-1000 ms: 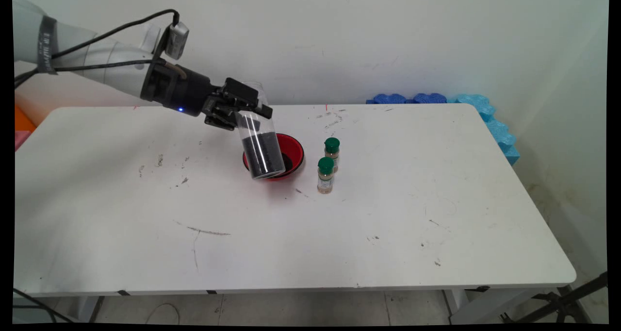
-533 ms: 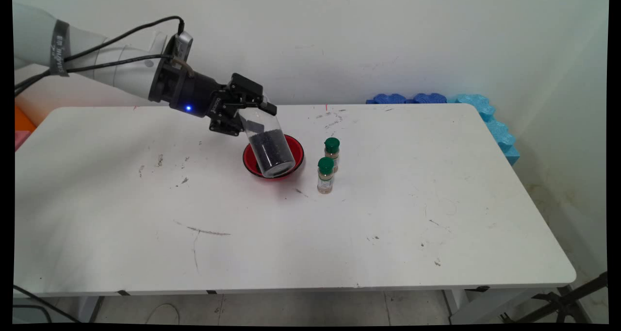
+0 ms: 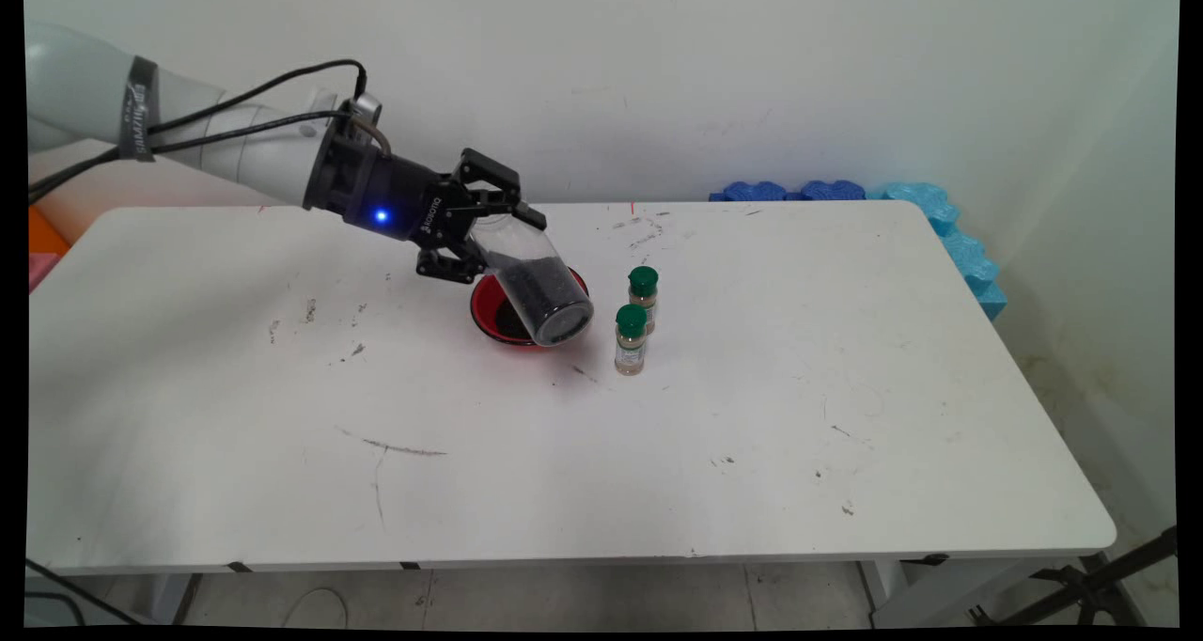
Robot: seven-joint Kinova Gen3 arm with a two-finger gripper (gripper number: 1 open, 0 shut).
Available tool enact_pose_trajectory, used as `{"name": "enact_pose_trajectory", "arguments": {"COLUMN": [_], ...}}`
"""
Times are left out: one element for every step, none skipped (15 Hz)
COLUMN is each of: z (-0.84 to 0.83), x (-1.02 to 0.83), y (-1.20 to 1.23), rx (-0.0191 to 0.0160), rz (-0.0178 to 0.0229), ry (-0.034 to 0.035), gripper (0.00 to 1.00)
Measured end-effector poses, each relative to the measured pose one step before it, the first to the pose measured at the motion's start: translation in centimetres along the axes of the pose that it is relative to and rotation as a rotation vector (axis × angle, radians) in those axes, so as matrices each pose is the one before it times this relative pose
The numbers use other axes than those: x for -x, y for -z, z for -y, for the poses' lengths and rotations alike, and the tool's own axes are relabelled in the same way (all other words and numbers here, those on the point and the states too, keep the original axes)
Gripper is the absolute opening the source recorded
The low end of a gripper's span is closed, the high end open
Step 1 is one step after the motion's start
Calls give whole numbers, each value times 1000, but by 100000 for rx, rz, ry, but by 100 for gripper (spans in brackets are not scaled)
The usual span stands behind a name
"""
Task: Pour the black seasoning powder in the red bowl
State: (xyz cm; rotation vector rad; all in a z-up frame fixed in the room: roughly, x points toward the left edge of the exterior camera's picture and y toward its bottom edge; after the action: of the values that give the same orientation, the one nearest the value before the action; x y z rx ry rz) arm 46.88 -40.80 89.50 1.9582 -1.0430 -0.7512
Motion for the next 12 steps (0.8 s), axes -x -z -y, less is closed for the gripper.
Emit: {"name": "enact_pose_trajectory", "arguments": {"z": [129,153,100,148,100,155,89,129,139,121,87,105], "x": [14,16,17,49,26,48,22,38,19,12,0,-3], "y": [-147,-167,-113,-165,-96,-153,-103,-150,-181,-176,-154,-183], "rx": [-92,-90,-62,-77,-30,-95,-27,-53,-20,39,66,29], "rz": [96,80,79,165,79,173,120,184,89,22,-25,-24], "ry": [1978,2310,1478,2241,1495,2267,1491,2151,2479,2423,2117,2303], "gripper": [0,0,0,0,0,0,0,0,0,0,0,0]}}
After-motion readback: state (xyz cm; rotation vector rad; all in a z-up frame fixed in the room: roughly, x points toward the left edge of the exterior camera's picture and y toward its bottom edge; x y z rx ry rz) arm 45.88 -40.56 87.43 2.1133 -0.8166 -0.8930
